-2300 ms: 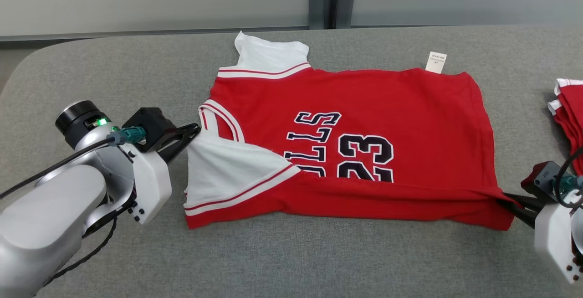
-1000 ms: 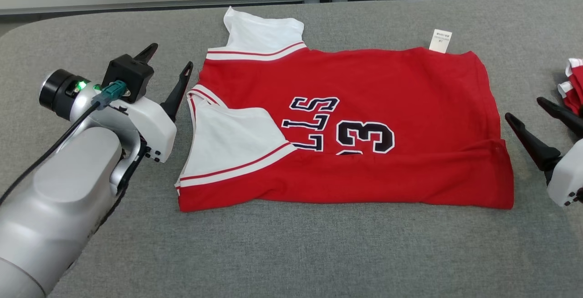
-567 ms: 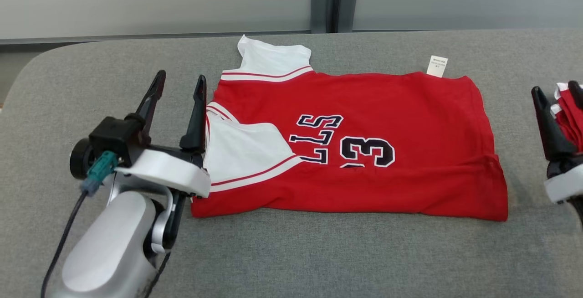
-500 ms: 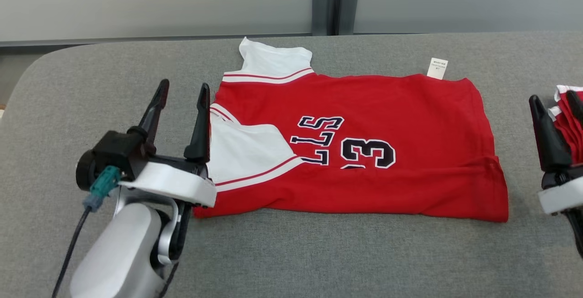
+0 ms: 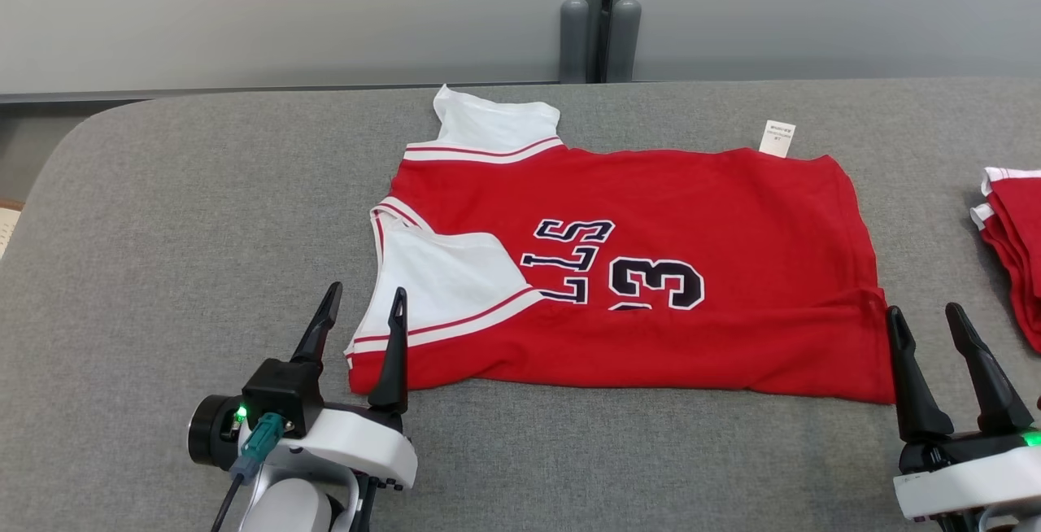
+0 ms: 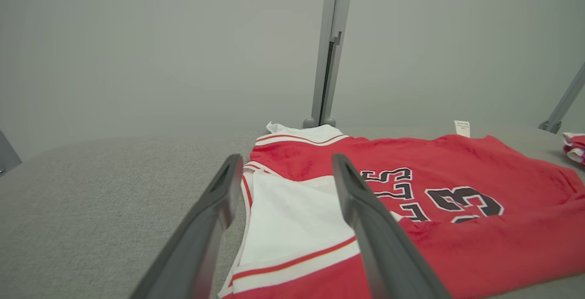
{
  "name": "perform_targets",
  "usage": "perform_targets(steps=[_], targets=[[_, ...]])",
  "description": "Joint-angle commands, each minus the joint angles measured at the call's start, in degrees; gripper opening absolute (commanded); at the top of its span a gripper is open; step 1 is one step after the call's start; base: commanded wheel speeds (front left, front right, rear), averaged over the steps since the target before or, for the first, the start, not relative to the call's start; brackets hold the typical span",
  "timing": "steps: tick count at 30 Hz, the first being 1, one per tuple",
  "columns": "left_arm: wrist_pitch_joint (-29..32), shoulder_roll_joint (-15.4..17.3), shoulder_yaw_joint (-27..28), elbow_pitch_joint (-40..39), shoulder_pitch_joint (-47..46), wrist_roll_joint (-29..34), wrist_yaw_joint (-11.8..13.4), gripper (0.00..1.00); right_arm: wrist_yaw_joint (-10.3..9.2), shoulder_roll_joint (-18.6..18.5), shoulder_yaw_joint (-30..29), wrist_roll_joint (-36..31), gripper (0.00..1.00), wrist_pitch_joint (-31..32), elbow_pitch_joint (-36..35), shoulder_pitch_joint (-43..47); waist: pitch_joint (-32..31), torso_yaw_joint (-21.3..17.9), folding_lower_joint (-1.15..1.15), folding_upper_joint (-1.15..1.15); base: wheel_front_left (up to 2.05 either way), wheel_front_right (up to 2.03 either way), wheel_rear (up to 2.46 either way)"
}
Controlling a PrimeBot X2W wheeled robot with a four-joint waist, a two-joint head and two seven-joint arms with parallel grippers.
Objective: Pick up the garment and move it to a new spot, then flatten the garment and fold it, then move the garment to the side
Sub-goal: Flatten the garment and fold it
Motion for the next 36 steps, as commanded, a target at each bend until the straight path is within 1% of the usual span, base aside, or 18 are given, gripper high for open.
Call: perform_targets(steps=[1, 5, 8, 11, 13, 15, 18, 21, 24, 25, 26, 27, 32, 36], targets=[[0.01, -0.13, 0.36, 0.26, 0.41, 0.53, -0.35, 1.00, -0.01, -0.14, -0.03, -0.37, 1.00, -0.03, -0.29, 0.55, 0.07, -0.10, 0.00, 0.00, 0.00, 0.00, 0.00], [0.01, -0.38, 1.82, 4.71, -0.69, 1.83, -0.94, 1.00, -0.01, -0.76, -0.07, 0.07, 1.00, -0.03, -0.54, 0.02, 0.34, -0.49, 0.00, 0.00, 0.00, 0.00, 0.00], [0.01, -0.56, 2.52, 9.25, -2.05, 2.31, -0.88, 1.00, -0.01, -1.09, 0.26, 0.55, 1.00, -0.03, -0.49, -0.59, 0.58, -0.93, 0.00, 0.00, 0.00, 0.00, 0.00], [0.00, -0.67, 2.99, 14.82, -3.23, 2.06, -0.28, 1.00, -0.01, -1.25, 0.39, 0.50, 1.00, -0.02, -0.25, -0.71, 0.68, -1.33, 0.00, 0.00, 0.00, 0.00, 0.00], [0.00, -0.67, 3.07, 18.57, -4.70, 2.46, 0.69, 1.00, -0.01, -1.30, 0.36, 0.79, 1.00, -0.03, -0.03, -0.56, 0.87, -1.66, 0.00, 0.00, 0.00, 0.00, 0.00], [0.03, -0.31, 2.77, 22.23, -6.14, 3.60, 2.18, 1.00, -0.01, -1.32, 0.15, 0.90, 1.00, -0.02, 0.52, -0.51, 1.26, -1.95, 0.00, 0.00, 0.00, 0.00, 0.00], [0.48, -0.35, 2.53, 26.57, -8.19, 4.17, 3.43, 1.00, -0.01, -1.27, -0.17, 0.79, 1.00, -0.03, 0.96, -1.01, 1.78, -2.27, 0.00, 0.00, 0.00, 0.00, 0.00], [2.14, -0.36, 2.04, 30.54, -9.93, 4.02, 3.30, 1.00, -0.01, -1.28, -0.57, 0.56, 1.00, -0.03, 1.15, -1.29, 2.12, -2.59, 0.00, 0.00, 0.00, 0.00, 0.00], [4.05, -0.47, 1.28, 33.80, -10.84, 3.78, 2.39, 1.00, -0.01, -1.09, -1.35, 0.35, 1.00, -0.03, 1.32, -1.54, 2.36, -2.91, 0.00, 0.00, 0.00, 0.00, 0.00], [4.76, -0.50, 1.03, 34.80, -10.98, 3.74, 2.18, 0.98, -0.01, -0.95, -1.59, 0.33, 1.00, -0.03, 1.46, -1.54, 2.37, -2.98, 0.00, 0.00, 0.00, 0.00, 0.00], [5.08, -0.51, 0.86, 35.54, -11.15, 3.60, 1.90, 0.64, -0.01, -0.83, -1.88, 0.34, 1.00, -0.03, 1.66, -1.54, 2.37, -3.04, 0.00, 0.00, 0.00, 0.00, 0.00], [5.20, -0.55, 0.60, 36.14, -11.41, 3.55, 1.52, 0.01, -0.01, -0.76, -2.11, 0.38, 1.00, -0.03, 2.00, -1.51, 2.38, -3.09, 0.00, 0.00, 0.00, 0.00, 0.00], [2.89, -0.50, -0.25, 36.29, -12.76, 3.27, -0.03, 0.00, -0.01, -0.05, -1.39, 1.26, 1.00, -0.04, 6.22, -1.31, 2.20, -2.82, 0.00, 0.00, 0.00, 0.00, 0.00], [0.99, -0.65, -0.59, 34.10, -13.65, 3.47, -0.09, 0.00, 0.01, 0.57, -0.09, 2.65, 1.00, 0.36, 11.12, -2.48, 2.04, -2.39, 0.00, 0.00, 0.00, 0.00, 0.00]])
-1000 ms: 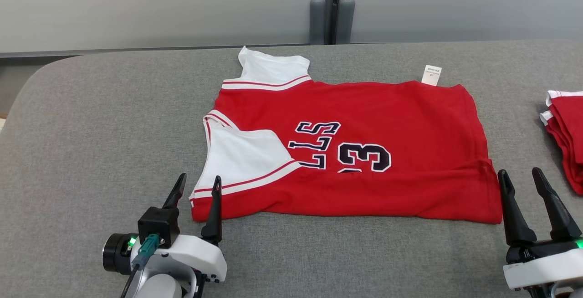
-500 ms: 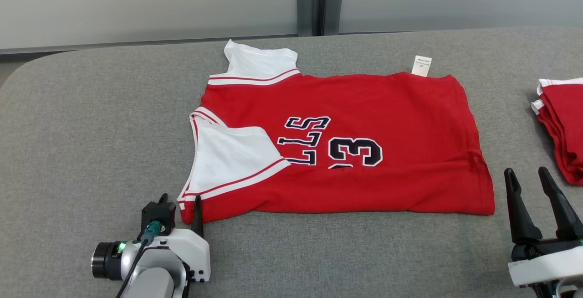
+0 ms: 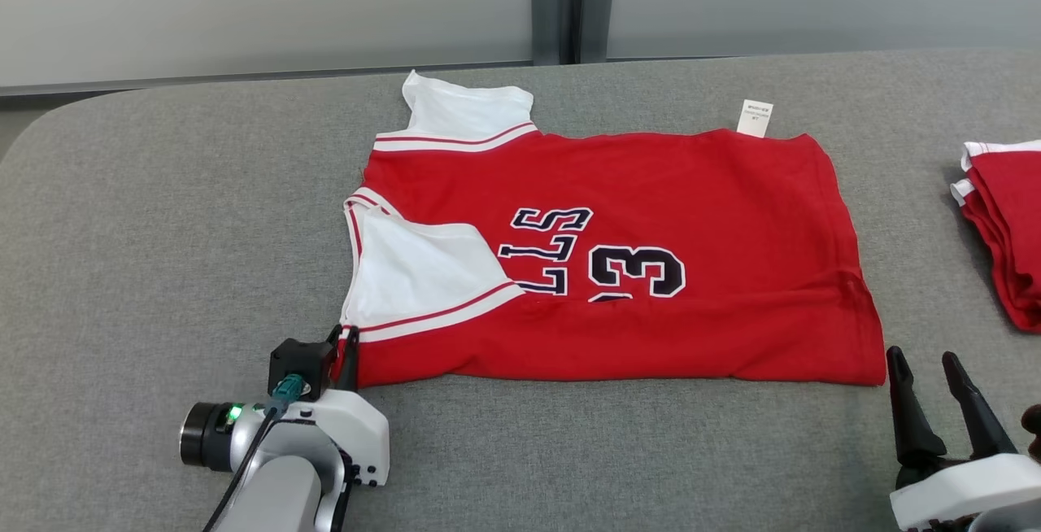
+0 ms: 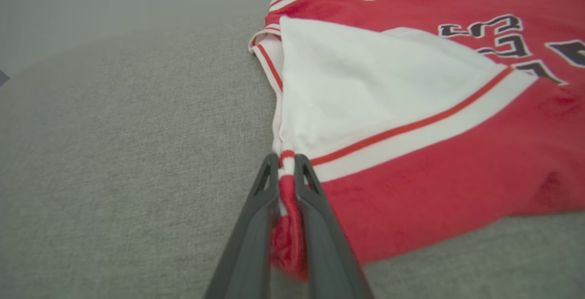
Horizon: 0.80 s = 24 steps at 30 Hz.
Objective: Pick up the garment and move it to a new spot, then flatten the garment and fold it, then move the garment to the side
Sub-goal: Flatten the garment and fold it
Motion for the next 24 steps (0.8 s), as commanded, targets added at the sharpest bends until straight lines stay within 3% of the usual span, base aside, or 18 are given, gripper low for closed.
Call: perform_targets(steps=[1, 11, 18, 19, 20, 21, 24], targets=[[-0.50, 0.34, -0.04, -1.03, -0.73, 0.43, 0.10, 0.00, 0.01, 0.48, 0.52, 1.32, 1.00, 0.14, 0.98, -1.62, -0.03, 0.24, 0.00, 0.00, 0.00, 0.00, 0.00], [-1.21, 0.73, -0.96, -13.61, 1.73, 2.67, -0.45, 0.00, 0.00, 1.06, 3.91, 12.57, 1.00, 4.36, 14.94, -9.39, 0.45, 2.80, 0.00, 0.00, 0.00, 0.00, 0.00], [-1.22, 0.53, -2.43, -15.96, 3.06, 3.65, -1.06, 0.00, 0.00, 0.09, 7.83, 18.46, 1.00, 8.03, 20.80, -12.23, 0.28, 5.05, 0.00, 0.00, 0.00, 0.00, 0.00], [-1.23, 0.50, -2.57, -16.07, 3.18, 3.61, -1.11, 0.00, 0.00, -0.20, 8.63, 19.09, 0.50, 8.57, 21.15, -12.35, 0.26, 5.29, 0.00, 0.00, 0.00, 0.00, 0.00], [-1.23, 0.55, -2.56, -16.09, 3.37, 3.62, -1.07, 0.00, 0.01, -0.48, 9.34, 19.63, 0.12, 8.79, 21.29, -12.56, 0.21, 5.47, 0.00, 0.00, 0.00, 0.00, 0.00], [-1.23, 0.58, -2.52, -15.97, 3.46, 3.62, -1.00, 0.00, 0.01, -0.77, 10.11, 20.09, 0.00, 8.73, 21.17, -12.78, 0.14, 5.63, 0.00, 0.00, 0.00, 0.00, 0.00], [-1.23, 1.02, -2.09, -15.14, 4.11, 3.39, -0.69, 0.00, 0.00, -2.36, 11.89, 21.13, 0.00, 7.44, 20.60, -13.28, -0.28, 5.88, 0.00, 0.00, 0.00, 0.00, 0.00]])
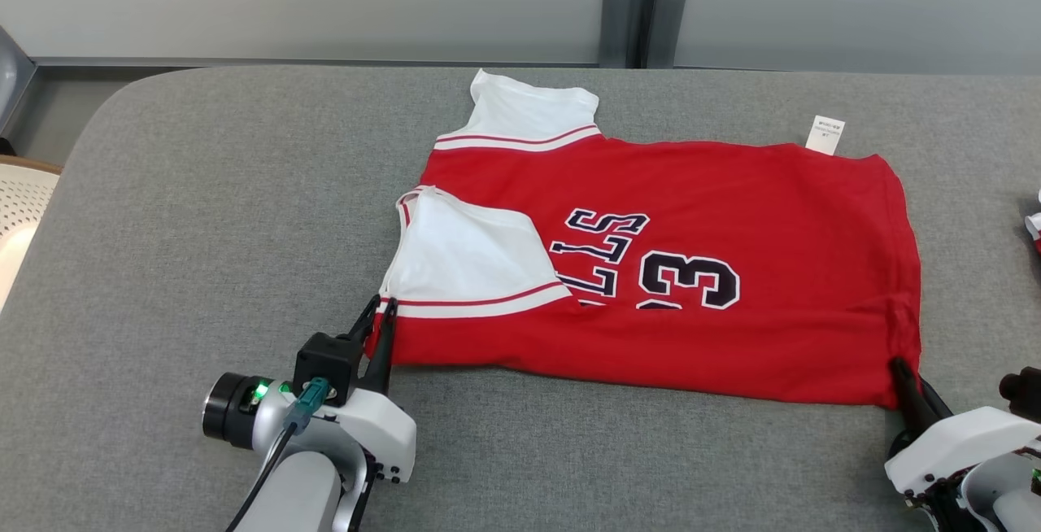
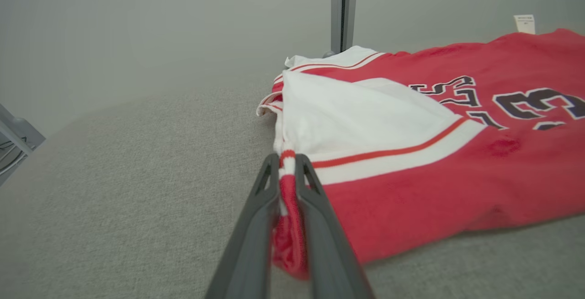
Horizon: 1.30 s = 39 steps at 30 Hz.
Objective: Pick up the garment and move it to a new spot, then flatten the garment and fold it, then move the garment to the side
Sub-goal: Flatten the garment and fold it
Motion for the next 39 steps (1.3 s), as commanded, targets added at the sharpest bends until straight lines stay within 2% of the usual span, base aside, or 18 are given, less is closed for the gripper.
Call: perform_targets(steps=[1, 10, 17, 23, 28, 34, 35, 36, 37, 38, 39], targets=[[-0.26, 0.84, 0.41, 0.42, 0.74, -0.14, 0.25, 0.00, -0.01, -0.86, 1.05, 0.24, 0.00, -0.51, 0.11, -0.11, -0.40, 0.08, 0.00, 0.00, 0.00, 0.00, 0.00], [-0.26, 2.14, 0.88, 3.61, 4.01, -1.71, -1.37, 0.00, -0.02, -6.46, 5.81, 2.32, 0.00, -1.30, -1.35, 1.57, -3.26, 0.57, 0.00, 0.00, 0.00, 0.00, 0.00], [-0.26, 2.93, 2.28, 1.04, 8.01, -3.13, -0.71, 0.00, -0.08, -10.18, 7.31, 3.81, 0.00, 1.25, -3.77, 2.69, -4.20, 0.38, 0.00, 0.00, 0.00, 0.00, 0.00], [-0.26, 2.83, 2.23, -3.55, 12.40, -3.20, -0.24, 0.00, -0.08, -14.02, 7.61, 8.16, 0.00, 7.15, -8.98, 5.32, -5.10, 0.59, 0.00, 0.00, 0.00, 0.00, 0.00], [0.35, 2.66, 1.17, -5.81, 15.16, -3.73, -1.31, 0.00, -0.08, -17.21, 6.95, 11.20, 0.00, 11.93, -13.63, 8.39, -5.41, 0.57, 0.00, 0.00, 0.00, 0.00, 0.00], [2.59, 2.60, 0.54, -7.61, 16.10, -5.17, -2.45, 0.00, -0.07, -18.20, 5.77, 12.91, 0.00, 15.24, -17.03, 12.04, -5.23, 0.76, 0.00, 0.00, 0.00, 0.00, 0.00], [2.68, 2.46, 0.43, -7.67, 15.85, -5.36, -2.62, 0.01, -0.07, -17.92, 5.54, 12.63, 0.15, 14.97, -17.25, 12.23, -5.20, 0.75, 0.00, 0.00, 0.00, 0.00, 0.00], [2.69, 2.41, 0.43, -7.54, 15.51, -5.52, -2.68, 0.33, -0.06, -17.44, 5.31, 12.22, 0.89, 14.56, -17.46, 12.38, -5.18, 0.73, 0.00, 0.00, 0.00, 0.00, 0.00], [2.64, 2.39, 0.27, -7.30, 15.16, -5.36, -2.58, 0.72, -0.06, -16.86, 5.29, 11.97, 1.00, 14.61, -17.73, 12.69, -5.13, 0.70, 0.00, 0.00, 0.00, 0.00, 0.00], [2.81, 2.33, -0.02, -6.89, 14.84, -5.17, -2.52, 0.98, -0.05, -16.43, 5.27, 11.71, 1.00, 14.59, -17.84, 12.95, -5.06, 0.64, 0.00, 0.00, 0.00, 0.00, 0.00], [3.06, 2.22, -0.33, -6.52, 14.63, -5.09, -2.69, 1.00, -0.05, -16.17, 5.12, 11.37, 1.00, 14.34, -18.05, 12.94, -4.98, 0.52, 0.00, 0.00, 0.00, 0.00, 0.00]])
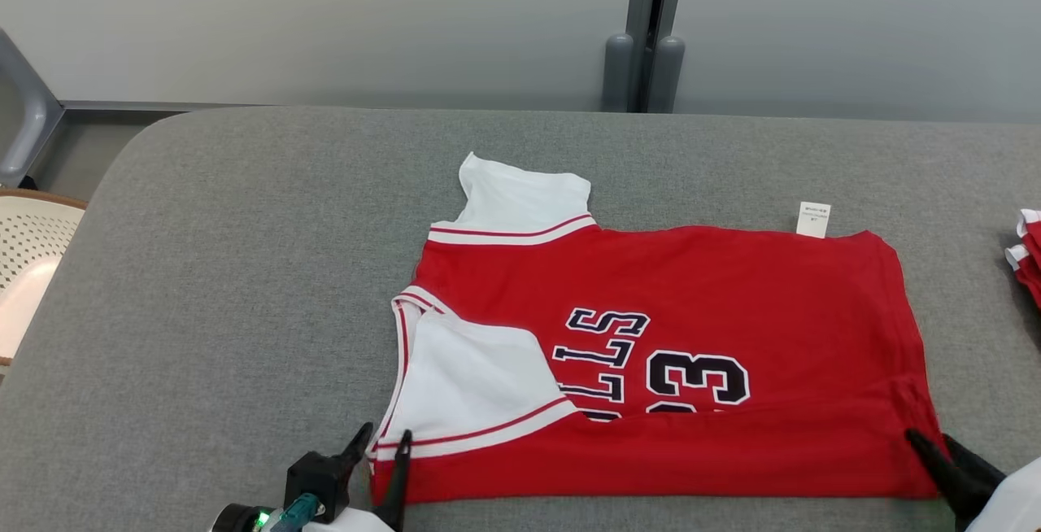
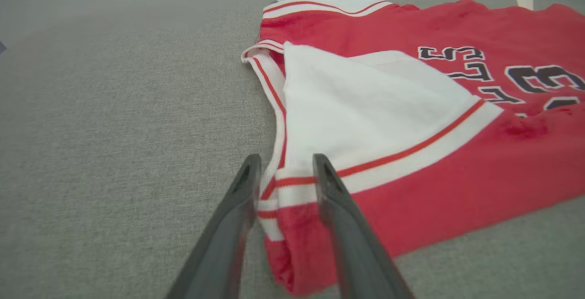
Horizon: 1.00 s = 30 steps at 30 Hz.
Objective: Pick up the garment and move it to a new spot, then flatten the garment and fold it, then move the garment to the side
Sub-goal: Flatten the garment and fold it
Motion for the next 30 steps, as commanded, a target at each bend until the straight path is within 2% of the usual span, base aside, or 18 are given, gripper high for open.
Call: perform_targets(steps=[1, 5, 9, 13, 18, 24, 30], targets=[[0.22, 0.20, -0.33, 0.60, -1.14, 0.18, -0.19, 1.00, -0.11, 0.41, -0.71, -0.94, 1.00, -1.09, -0.33, 0.49, 0.16, -0.26, 0.00, 0.00, 0.00, 0.00, 0.00], [-0.57, 0.14, 0.41, 0.28, -2.28, -0.56, 0.65, 1.00, -0.06, 1.74, -2.49, -3.04, 1.00, -4.46, -1.02, -0.03, 0.48, -0.72, 0.00, 0.00, 0.00, 0.00, 0.00], [-2.54, -0.13, 2.69, -2.96, -3.37, -1.43, 1.68, 1.00, -0.06, 2.59, -4.53, -6.00, 1.00, -11.09, -3.54, -0.64, 0.95, -1.17, 0.00, 0.00, 0.00, 0.00, 0.00], [-3.11, -1.04, 5.98, -9.07, -5.48, -3.81, -0.13, 1.00, -0.06, 3.37, -5.19, -9.95, 1.00, -18.87, -7.21, -2.02, 2.16, -1.87, 0.00, 0.00, 0.00, 0.00, 0.00], [-3.12, -1.77, 7.58, -10.87, -9.50, -2.50, -2.32, 1.00, -0.06, 4.71, -4.09, -14.85, 1.00, -21.89, -9.54, -5.32, 5.22, -3.63, 0.00, 0.00, 0.00, 0.00, 0.00], [-2.40, -1.29, 6.11, -3.96, -19.14, -0.11, -3.77, 1.00, -0.06, 6.60, -4.24, -18.96, 1.00, -22.42, -8.12, -10.90, 10.12, -5.92, 0.00, 0.00, 0.00, 0.00, 0.00], [6.43, 2.40, 3.81, 6.98, -35.58, 2.51, -5.75, 1.00, -0.06, 8.87, -3.11, -23.44, 1.00, -22.54, -5.77, -20.47, 17.68, -9.94, 0.00, 0.00, 0.00, 0.00, 0.00]])
